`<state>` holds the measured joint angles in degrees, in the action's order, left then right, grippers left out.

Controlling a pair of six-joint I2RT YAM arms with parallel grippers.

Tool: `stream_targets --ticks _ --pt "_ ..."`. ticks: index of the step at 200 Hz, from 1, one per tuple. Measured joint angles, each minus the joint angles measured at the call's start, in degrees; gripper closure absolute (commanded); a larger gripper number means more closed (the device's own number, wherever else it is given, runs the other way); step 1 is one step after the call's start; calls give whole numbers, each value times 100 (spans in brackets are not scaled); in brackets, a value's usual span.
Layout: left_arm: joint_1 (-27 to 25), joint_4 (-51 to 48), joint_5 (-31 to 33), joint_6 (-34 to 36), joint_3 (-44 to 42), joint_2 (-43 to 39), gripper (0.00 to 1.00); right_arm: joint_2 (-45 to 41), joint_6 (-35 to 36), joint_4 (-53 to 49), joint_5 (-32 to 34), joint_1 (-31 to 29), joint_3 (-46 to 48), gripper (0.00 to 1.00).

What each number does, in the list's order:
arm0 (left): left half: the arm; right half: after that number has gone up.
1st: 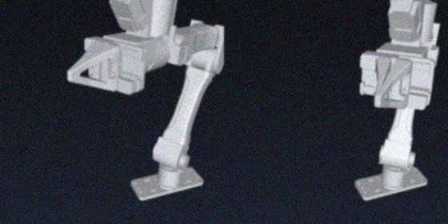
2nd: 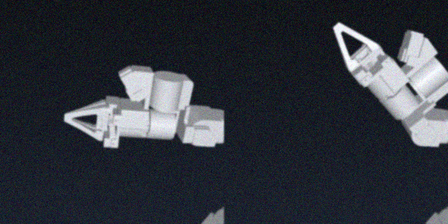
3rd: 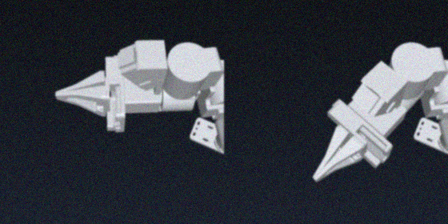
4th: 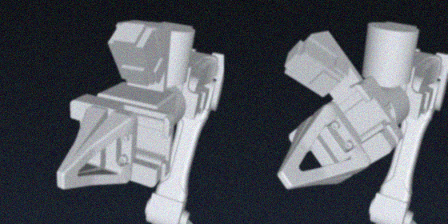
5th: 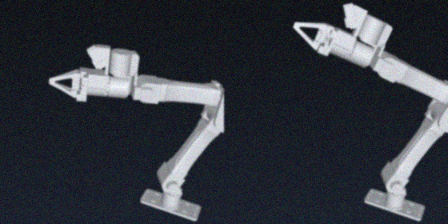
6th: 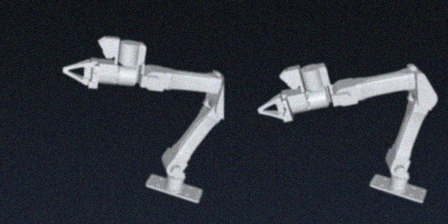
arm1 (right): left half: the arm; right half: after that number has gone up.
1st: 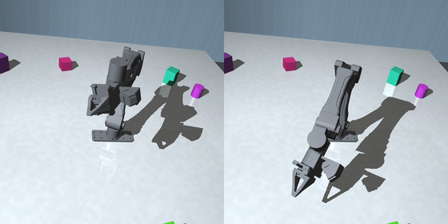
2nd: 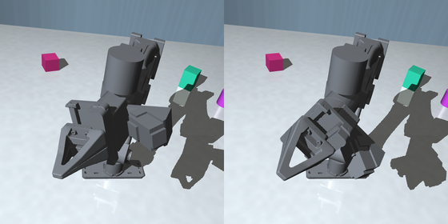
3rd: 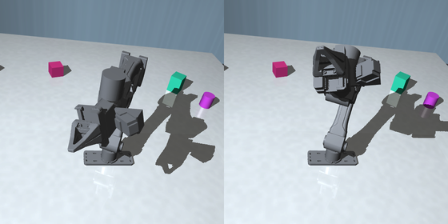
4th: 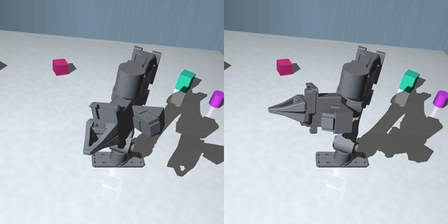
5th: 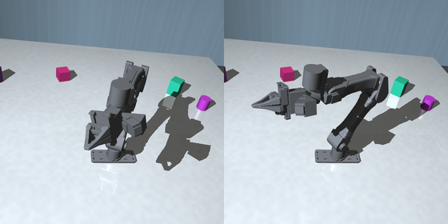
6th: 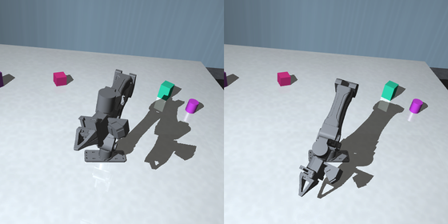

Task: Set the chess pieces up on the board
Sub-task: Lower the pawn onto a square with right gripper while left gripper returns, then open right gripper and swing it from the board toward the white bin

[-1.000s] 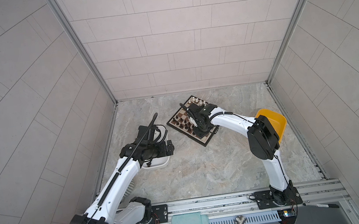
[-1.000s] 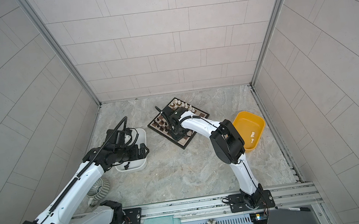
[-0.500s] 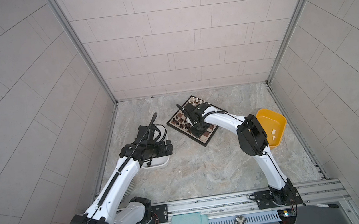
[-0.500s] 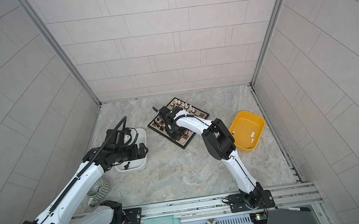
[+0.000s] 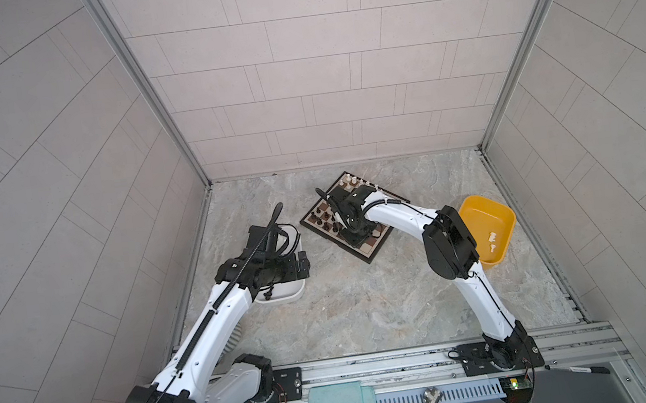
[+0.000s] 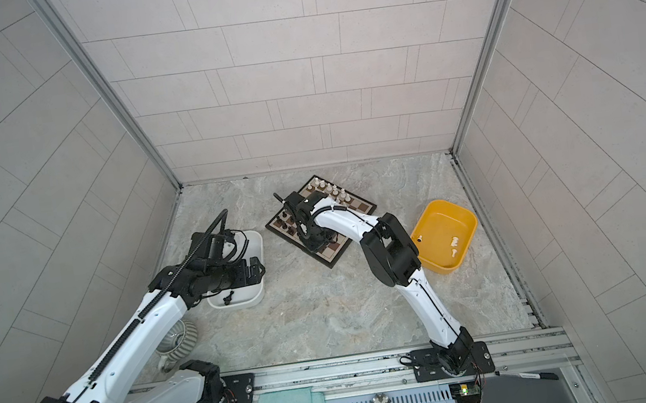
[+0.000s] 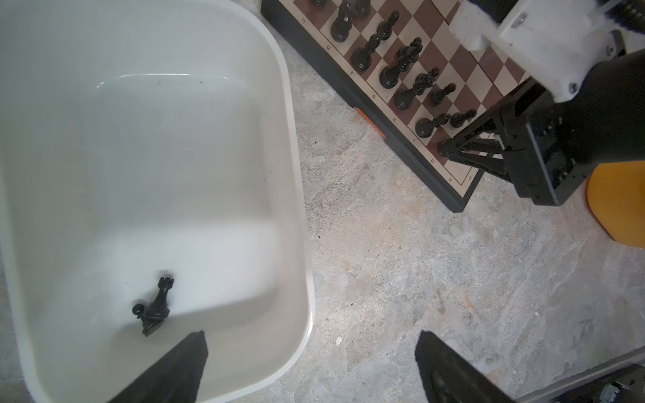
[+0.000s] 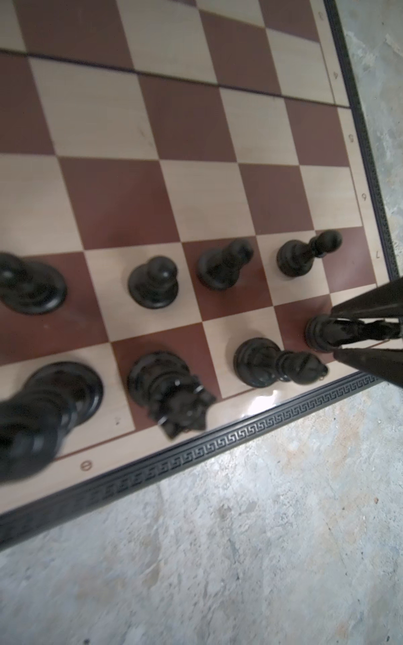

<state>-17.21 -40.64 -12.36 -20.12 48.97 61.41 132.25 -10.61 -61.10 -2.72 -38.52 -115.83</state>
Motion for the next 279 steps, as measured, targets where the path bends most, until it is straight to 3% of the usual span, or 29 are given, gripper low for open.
stream_targets --ticks 39,60,79,109,149,194,207,232,263,279 --pt "0 -175 610 -245 72 96 0 -2 -31 11 24 0 -4 49" --pt "24 -511 1047 -457 435 289 0 -101 -39 26 61 2 -2 44" --pt "258 -656 1316 -730 905 516 3 -422 -57 81 105 2 70 45" --pt "1110 -592 1318 -1169 1397 975 15 -1443 -146 339 52 -131 581 45" --pt "1773 -651 1095 -1368 2076 2293 37 -2312 -271 999 -417 -927 1386 55" --pt "1827 -345 448 -1495 2321 3185 51 -1912 -376 1714 -1165 -1698 1523 77" --pt "1827 -315 323 -1550 2468 3353 53 -1692 -400 1893 -1364 -1849 1303 77" --pt "1832 -208 221 -1602 2771 3740 56 -1532 -522 2350 -1602 -2048 1222 66" --pt "1895 -133 155 -1615 2865 4129 58 -1272 -647 2796 -1631 -2138 1016 66" --pt "1941 -118 122 -1620 2865 4236 58 -966 -697 2931 -1600 -2131 730 71"
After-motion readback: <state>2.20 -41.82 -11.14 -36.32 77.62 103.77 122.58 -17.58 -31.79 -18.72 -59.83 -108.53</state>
